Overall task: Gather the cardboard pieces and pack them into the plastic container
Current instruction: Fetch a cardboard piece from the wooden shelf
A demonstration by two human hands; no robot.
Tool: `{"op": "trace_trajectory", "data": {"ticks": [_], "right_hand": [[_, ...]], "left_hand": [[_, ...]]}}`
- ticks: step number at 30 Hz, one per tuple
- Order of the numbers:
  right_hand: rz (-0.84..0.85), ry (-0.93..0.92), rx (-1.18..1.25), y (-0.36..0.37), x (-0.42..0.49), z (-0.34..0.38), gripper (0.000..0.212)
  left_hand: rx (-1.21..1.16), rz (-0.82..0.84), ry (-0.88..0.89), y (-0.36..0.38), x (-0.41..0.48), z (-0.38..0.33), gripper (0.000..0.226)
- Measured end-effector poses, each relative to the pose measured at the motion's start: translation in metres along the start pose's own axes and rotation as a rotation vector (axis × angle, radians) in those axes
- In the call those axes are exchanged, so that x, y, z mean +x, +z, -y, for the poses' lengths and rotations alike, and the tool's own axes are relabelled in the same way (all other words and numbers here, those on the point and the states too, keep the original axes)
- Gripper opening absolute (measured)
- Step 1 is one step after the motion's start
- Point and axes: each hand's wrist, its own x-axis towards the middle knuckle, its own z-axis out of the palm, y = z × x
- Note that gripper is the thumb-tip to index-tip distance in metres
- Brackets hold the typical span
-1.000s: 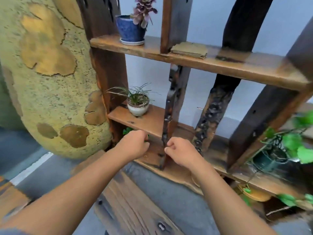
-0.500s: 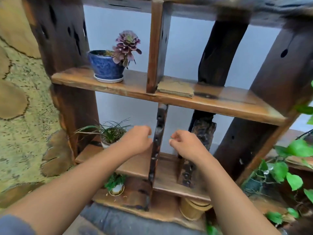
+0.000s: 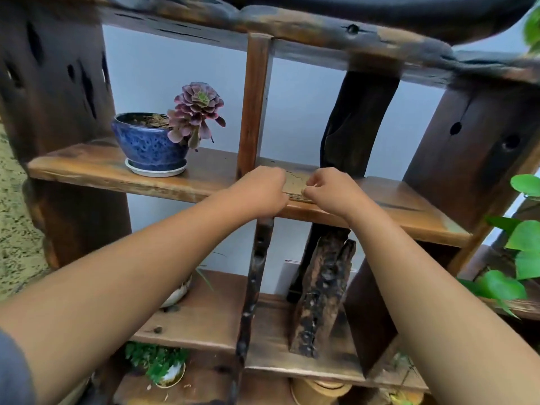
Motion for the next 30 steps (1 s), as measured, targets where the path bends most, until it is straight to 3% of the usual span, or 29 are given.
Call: {"op": "trace_trajectory", "data": {"ticks": [10, 14, 19, 23, 28, 30], "right_hand": [[0.103, 0.141, -0.163, 0.013, 0.056, -0.027, 0.031], [0.078, 0.133, -0.159, 0.022, 0.068, -0.028, 0.033], [0.068, 0.195, -0.124, 0.027, 0.077, -0.024, 0.033], [0.09, 0.267, 0.02, 0.022, 0.08, -0.021, 0.027], [0.11, 0.479, 0.741, 0.019, 0.068, -0.019, 0.028], [0.109, 0.506, 0.84, 0.021, 0.063, -0.022, 0.036]], "left_hand": [[0.384, 0.026, 0.055, 0.04, 0.048, 0.006, 0.038], [0.427, 0.021, 0.032, 0.051, 0.048, 0.009, 0.052], [0.44, 0.012, 0.043, 0.052, 0.05, 0.01, 0.054], [0.428, -0.001, 0.042, 0.052, 0.048, 0.011, 0.054], [0.376, -0.055, 0.074, 0.052, 0.041, 0.015, 0.055], [0.364, -0.081, 0.093, 0.055, 0.036, 0.017, 0.052]]}}
